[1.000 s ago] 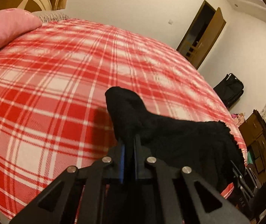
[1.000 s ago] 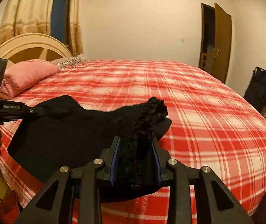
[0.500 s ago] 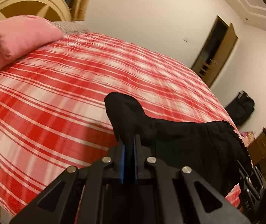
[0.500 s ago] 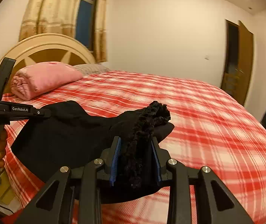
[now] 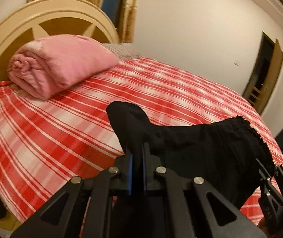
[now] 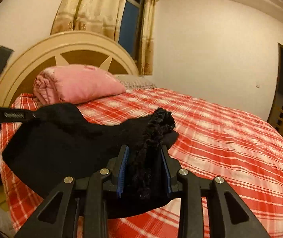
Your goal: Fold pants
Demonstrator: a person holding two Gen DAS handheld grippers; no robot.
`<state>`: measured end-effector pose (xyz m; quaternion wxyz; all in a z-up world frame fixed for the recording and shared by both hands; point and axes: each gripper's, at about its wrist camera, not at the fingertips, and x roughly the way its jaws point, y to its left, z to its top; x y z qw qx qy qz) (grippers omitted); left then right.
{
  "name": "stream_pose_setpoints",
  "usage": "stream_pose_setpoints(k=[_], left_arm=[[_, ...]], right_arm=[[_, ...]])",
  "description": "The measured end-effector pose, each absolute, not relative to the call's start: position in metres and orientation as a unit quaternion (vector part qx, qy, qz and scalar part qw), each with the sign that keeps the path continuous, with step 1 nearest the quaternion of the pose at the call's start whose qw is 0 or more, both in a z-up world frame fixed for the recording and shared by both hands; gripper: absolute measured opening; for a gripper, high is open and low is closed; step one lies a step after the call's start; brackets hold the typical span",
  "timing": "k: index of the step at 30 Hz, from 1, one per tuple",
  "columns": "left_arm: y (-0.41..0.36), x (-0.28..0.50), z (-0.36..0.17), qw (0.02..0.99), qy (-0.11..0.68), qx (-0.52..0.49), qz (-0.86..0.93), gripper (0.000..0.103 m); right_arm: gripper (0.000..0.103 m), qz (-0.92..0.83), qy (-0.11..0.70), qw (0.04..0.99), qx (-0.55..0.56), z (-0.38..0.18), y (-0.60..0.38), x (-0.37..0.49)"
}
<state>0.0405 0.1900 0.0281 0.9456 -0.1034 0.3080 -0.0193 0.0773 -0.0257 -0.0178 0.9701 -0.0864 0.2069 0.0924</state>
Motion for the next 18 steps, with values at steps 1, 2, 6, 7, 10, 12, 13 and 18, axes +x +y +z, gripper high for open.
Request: stream_pose_setpoints(k=[1, 2, 6, 7, 10, 12, 13, 18], left_arm=[[0.195, 0.044, 0.025, 0.945, 0.309, -0.104, -0.013, 0.008], [0.199, 0.047, 0.021, 0.944, 0.313, -0.106, -0.008, 0.008], [0.206, 0.058, -0.006, 0.932, 0.345, -0.111, 0.0, 0.008], [0.206, 0.06, -0.017, 0.928, 0.356, -0.109, 0.009, 0.008], [0.213, 0.062, -0.031, 0.924, 0.366, -0.111, 0.026, 0.008], [0.221, 0.065, -0.039, 0.917, 0.378, -0.124, 0.03, 0.008], [0.224, 0.066, -0.044, 0.914, 0.385, -0.124, 0.032, 0.008], [0.222, 0.067, -0.056, 0.91, 0.398, -0.108, 0.044, 0.011]], right_arm=[[0.032, 0.095, 0.222, 0.967, -0.085, -0.027, -0.023, 0.086], [0.032, 0.096, 0.238, 0.963, -0.088, -0.036, -0.02, 0.094], [0.032, 0.081, 0.286, 0.948, -0.112, -0.07, -0.015, 0.111], [0.032, 0.08, 0.29, 0.947, -0.111, -0.074, -0.019, 0.111], [0.032, 0.082, 0.308, 0.942, -0.103, -0.081, -0.027, 0.113], [0.032, 0.081, 0.311, 0.941, -0.106, -0.083, -0.026, 0.114], [0.032, 0.08, 0.312, 0.94, -0.108, -0.083, -0.024, 0.113], [0.033, 0.08, 0.335, 0.933, -0.103, -0.088, -0.026, 0.121]])
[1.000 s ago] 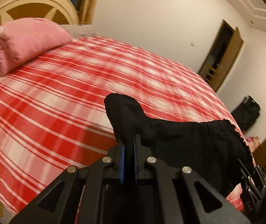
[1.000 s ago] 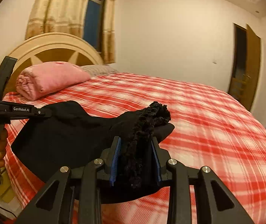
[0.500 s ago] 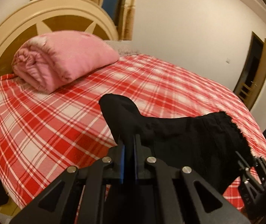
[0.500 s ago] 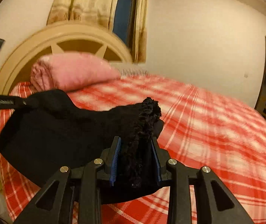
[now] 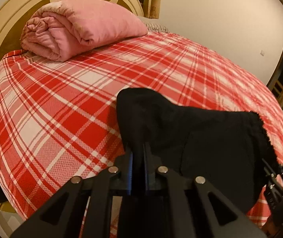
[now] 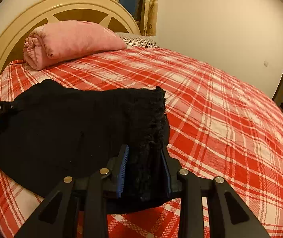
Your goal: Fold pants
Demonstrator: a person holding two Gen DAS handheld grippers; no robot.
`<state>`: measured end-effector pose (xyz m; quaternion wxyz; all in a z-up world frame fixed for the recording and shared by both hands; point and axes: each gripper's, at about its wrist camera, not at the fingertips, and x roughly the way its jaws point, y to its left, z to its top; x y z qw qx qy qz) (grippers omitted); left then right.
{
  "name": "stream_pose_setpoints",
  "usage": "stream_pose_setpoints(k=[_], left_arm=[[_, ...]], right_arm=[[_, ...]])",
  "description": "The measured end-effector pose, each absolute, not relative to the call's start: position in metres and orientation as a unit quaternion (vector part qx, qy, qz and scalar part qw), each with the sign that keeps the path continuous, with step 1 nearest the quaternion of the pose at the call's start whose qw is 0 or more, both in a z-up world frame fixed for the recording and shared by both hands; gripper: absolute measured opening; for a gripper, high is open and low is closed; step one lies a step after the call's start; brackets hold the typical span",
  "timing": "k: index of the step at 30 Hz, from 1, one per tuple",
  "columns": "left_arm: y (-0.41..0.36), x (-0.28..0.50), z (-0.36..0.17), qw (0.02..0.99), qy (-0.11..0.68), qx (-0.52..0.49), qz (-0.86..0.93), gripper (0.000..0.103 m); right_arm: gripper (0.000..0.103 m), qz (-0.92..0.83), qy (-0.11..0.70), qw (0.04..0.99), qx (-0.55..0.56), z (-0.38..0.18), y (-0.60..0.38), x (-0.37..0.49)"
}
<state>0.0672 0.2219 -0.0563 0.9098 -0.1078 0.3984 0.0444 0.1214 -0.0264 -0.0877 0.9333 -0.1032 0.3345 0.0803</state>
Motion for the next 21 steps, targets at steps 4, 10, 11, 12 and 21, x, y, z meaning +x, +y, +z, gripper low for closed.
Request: stream_pose_setpoints(k=[4, 10, 11, 12, 21], left_arm=[[0.223, 0.069, -0.063, 0.906, 0.407, -0.106, 0.052, 0.016], [0.222, 0.064, -0.067, 0.904, 0.414, -0.075, 0.078, 0.04], [0.224, 0.062, -0.067, 0.903, 0.415, -0.077, 0.085, 0.047], [0.228, 0.058, -0.068, 0.901, 0.416, -0.082, 0.092, 0.062], [0.293, 0.001, -0.078, 0.865, 0.451, -0.162, 0.147, 0.096]], right_arm=[[0.034, 0.085, 0.355, 0.926, -0.092, -0.092, -0.031, 0.126], [0.037, 0.087, 0.367, 0.922, -0.085, -0.095, -0.034, 0.125], [0.037, 0.088, 0.369, 0.922, -0.08, -0.095, -0.036, 0.126], [0.038, 0.088, 0.37, 0.922, -0.074, -0.095, -0.038, 0.127], [0.054, 0.086, 0.345, 0.931, -0.085, -0.076, -0.051, 0.093]])
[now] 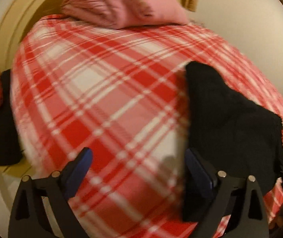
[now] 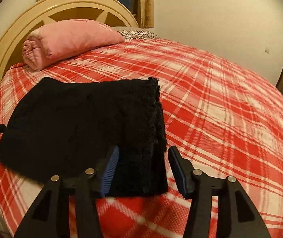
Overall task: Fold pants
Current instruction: 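Open both grippers and release the folded black pants on the bed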
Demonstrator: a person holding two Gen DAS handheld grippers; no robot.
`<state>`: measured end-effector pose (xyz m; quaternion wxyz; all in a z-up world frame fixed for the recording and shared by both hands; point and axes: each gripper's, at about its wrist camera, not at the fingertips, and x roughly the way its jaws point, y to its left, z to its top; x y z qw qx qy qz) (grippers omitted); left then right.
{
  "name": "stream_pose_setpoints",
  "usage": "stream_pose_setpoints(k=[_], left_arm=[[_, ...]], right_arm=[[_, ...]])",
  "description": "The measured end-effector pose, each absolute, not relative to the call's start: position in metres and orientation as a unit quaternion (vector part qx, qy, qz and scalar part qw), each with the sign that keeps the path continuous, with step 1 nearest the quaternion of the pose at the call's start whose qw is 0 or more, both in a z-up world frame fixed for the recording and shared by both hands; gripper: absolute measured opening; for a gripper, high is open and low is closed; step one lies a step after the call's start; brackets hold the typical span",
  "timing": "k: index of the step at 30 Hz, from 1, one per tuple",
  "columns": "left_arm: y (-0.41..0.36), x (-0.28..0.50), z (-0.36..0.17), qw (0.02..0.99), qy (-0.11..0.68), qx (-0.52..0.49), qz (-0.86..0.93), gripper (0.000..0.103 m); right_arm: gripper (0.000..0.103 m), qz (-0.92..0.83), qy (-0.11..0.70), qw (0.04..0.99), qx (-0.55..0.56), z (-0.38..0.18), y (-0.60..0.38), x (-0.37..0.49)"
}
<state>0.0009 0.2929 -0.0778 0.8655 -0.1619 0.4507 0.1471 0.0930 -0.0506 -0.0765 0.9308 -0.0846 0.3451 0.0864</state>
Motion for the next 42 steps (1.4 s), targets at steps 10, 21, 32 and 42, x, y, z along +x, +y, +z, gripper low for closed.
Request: stream_pose_setpoints(k=[10, 21, 32, 42], left_arm=[[0.258, 0.026, -0.035, 0.905, 0.393, -0.123, 0.106, 0.096], [0.193, 0.087, -0.07, 0.895, 0.436, -0.053, 0.081, 0.096], [0.187, 0.043, -0.043, 0.921, 0.375, -0.013, 0.105, 0.096], [0.167, -0.023, -0.029, 0.933, 0.345, 0.021, 0.099, 0.103]], right_arm=[[0.038, 0.107, 0.283, 0.953, -0.027, -0.022, -0.042, 0.123], [0.059, 0.092, 0.393, 0.915, 0.025, -0.094, -0.04, 0.191], [0.061, 0.071, 0.338, 0.936, 0.065, -0.061, -0.034, 0.089], [0.062, 0.021, 0.256, 0.966, 0.03, -0.024, -0.028, -0.003]])
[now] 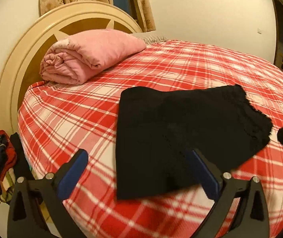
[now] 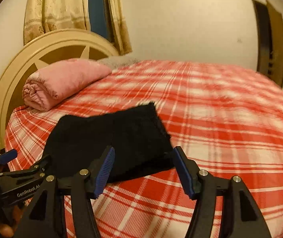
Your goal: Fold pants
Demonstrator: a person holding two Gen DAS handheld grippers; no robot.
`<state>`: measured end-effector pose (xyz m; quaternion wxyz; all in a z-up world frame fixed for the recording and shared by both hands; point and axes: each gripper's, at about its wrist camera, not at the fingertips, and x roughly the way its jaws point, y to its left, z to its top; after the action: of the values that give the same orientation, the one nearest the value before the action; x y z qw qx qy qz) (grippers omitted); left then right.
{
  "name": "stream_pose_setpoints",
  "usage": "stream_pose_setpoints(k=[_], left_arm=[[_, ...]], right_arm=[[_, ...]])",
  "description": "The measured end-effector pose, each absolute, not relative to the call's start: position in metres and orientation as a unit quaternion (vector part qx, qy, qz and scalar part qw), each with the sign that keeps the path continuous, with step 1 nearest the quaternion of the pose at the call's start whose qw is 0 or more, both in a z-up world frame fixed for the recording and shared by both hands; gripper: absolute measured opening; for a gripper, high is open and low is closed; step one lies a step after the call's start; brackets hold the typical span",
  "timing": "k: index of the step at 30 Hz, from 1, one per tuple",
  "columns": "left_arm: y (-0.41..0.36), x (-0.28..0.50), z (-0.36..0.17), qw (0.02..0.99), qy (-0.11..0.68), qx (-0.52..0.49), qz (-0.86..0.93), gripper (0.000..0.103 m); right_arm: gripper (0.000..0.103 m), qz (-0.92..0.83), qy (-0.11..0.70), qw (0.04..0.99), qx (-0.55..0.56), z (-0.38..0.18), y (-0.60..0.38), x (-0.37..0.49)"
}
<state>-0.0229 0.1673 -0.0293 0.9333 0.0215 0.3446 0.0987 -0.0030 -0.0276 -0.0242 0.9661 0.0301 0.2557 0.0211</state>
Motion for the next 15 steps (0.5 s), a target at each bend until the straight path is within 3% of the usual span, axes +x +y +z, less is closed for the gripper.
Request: stream_pose_setpoints(k=[5, 15], left_arm=[[0.165, -0.046, -0.011, 0.935, 0.338, 0.026, 0.101, 0.103], [0.165, -0.082, 0.008, 0.946, 0.309, 0.012, 0.101, 0.103]], right_arm=[[0.068, 0.021, 0.199, 0.979, 0.027, 0.004, -0.022, -0.038], [0.068, 0.018, 0.172, 0.984, 0.034, 0.021, -0.018, -0.076]])
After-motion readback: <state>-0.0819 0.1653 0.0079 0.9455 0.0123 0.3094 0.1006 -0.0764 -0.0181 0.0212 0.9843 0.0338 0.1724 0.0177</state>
